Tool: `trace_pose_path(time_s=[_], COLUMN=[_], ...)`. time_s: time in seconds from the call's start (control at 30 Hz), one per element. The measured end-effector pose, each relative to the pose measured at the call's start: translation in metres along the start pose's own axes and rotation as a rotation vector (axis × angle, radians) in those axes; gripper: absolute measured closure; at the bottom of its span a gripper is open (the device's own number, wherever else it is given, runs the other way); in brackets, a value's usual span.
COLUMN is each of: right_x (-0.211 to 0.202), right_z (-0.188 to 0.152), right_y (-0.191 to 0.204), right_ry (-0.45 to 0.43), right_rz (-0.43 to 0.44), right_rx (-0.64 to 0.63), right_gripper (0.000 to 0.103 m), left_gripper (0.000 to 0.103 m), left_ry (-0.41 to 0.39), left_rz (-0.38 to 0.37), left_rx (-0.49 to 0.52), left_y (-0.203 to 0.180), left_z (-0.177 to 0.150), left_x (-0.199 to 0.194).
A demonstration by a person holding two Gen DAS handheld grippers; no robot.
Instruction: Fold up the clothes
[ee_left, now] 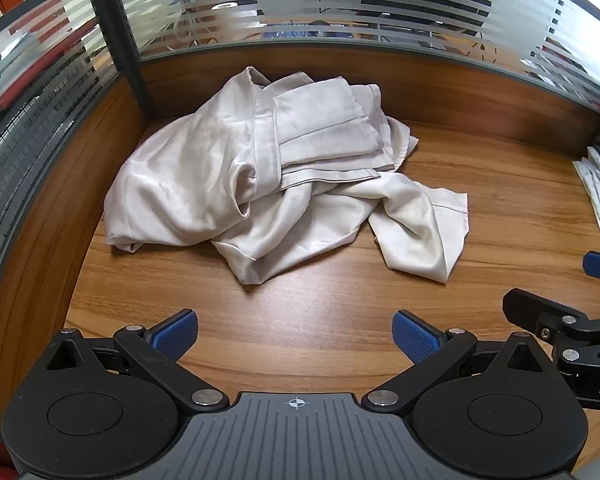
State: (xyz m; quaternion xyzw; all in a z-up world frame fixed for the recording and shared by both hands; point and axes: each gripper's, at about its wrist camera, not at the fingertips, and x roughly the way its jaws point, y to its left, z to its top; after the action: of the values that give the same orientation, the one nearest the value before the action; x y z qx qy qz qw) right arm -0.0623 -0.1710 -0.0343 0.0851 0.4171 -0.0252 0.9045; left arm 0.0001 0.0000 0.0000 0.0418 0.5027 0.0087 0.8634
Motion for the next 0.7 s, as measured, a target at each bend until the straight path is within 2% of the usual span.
trace_pose_path(time_s=[0.7], right_x=[0.006], right_z=[-0.004], right_y=[-0.013], right_ry=[0.001], right_rz=[-0.003], right_rx=[0.036], right_gripper=[0.0], left_gripper=[0.0], left_ry=[0.006], left_rz=[-0.021], left_rx=[0.013], left_y=[-0.003], left_z=[0.003], left_x=[0.005])
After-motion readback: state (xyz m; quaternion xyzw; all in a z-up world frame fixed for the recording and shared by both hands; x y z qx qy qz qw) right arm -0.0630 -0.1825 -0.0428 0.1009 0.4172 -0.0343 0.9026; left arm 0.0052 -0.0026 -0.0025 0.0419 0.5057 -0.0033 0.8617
